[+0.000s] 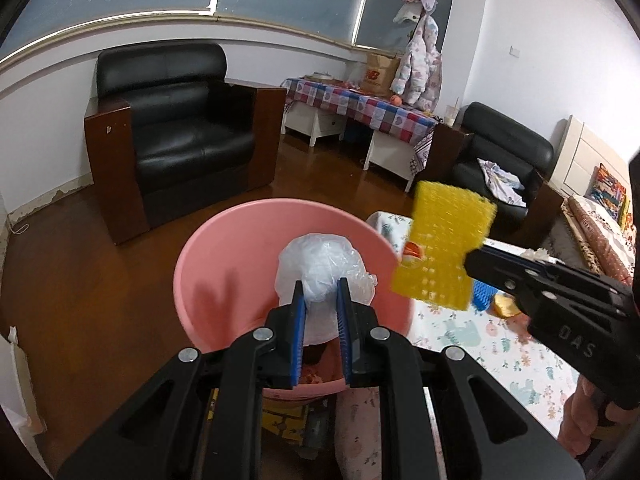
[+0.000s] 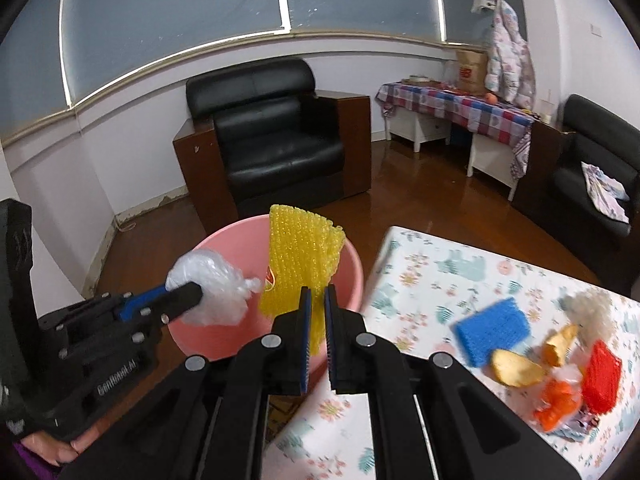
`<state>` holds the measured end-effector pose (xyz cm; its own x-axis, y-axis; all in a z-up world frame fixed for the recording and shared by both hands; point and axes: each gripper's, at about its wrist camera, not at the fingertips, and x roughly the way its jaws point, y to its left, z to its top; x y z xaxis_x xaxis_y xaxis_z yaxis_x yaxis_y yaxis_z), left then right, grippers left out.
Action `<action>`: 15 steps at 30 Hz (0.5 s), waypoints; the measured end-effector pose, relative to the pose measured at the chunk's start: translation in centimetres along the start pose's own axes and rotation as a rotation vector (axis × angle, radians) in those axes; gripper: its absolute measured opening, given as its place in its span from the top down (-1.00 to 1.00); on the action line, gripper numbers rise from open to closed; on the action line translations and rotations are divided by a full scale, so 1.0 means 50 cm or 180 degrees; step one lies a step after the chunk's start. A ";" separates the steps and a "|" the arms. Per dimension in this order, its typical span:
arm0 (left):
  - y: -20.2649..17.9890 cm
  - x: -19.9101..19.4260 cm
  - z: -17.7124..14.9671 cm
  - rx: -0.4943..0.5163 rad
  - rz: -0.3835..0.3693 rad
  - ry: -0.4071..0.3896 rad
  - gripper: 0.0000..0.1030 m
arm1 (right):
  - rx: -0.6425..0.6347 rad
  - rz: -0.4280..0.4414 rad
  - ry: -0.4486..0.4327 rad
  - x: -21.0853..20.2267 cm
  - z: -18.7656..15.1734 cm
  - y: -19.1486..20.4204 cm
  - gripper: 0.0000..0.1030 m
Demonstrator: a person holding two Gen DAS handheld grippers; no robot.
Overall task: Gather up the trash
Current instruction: 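Move both grippers over the pink bucket and release the bag and foam net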
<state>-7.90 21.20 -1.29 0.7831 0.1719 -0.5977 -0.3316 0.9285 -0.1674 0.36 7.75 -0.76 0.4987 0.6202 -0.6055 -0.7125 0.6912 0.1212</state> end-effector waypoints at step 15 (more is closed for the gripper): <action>0.028 0.034 -0.005 -0.0052 0.0045 0.0106 0.72 | 0.0102 0.0051 0.0270 0.096 0.003 0.012 0.87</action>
<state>-7.17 22.69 -2.75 0.7604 0.1736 -0.6258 -0.3512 0.9205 -0.1713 2.42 11.20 -3.46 0.4426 0.5986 -0.6677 -0.7031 0.6938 0.1558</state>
